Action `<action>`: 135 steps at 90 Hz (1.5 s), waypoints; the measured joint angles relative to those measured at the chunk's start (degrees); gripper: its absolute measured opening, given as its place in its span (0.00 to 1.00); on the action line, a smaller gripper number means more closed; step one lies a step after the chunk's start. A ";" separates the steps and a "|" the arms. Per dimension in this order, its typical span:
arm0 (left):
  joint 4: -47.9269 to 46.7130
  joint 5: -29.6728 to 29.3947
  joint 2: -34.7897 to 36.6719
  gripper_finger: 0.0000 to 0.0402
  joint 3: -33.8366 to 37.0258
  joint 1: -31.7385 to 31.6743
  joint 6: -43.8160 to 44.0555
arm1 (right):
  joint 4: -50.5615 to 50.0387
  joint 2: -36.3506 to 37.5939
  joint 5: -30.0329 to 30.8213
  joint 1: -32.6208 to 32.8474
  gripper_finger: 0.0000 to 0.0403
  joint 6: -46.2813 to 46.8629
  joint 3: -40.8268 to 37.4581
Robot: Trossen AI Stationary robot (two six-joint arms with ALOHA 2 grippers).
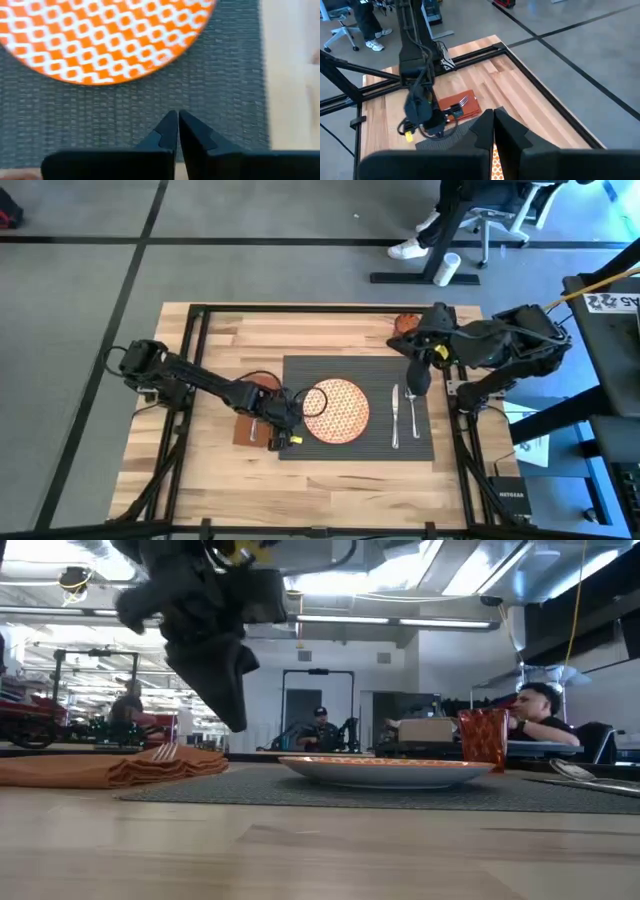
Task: Set table place
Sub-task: Adjust the gray tablemat
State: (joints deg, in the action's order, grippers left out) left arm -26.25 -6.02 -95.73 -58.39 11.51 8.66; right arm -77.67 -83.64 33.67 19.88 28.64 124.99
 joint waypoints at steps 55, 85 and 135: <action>2.92 0.04 -5.72 0.00 -0.04 -4.02 -1.61 | -0.07 0.00 0.22 -0.02 0.00 -0.02 0.00; 0.36 0.02 -6.11 0.00 -0.02 -3.87 0.24 | 0.00 0.00 0.22 -0.02 0.00 -0.02 0.00; -0.02 -0.44 -5.65 0.00 3.56 -2.51 2.93 | -0.01 0.00 0.24 -0.02 0.00 -0.07 0.00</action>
State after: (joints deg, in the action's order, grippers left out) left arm -26.27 -6.45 -101.38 -54.83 9.01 11.59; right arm -77.68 -83.64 33.91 19.86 28.58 124.99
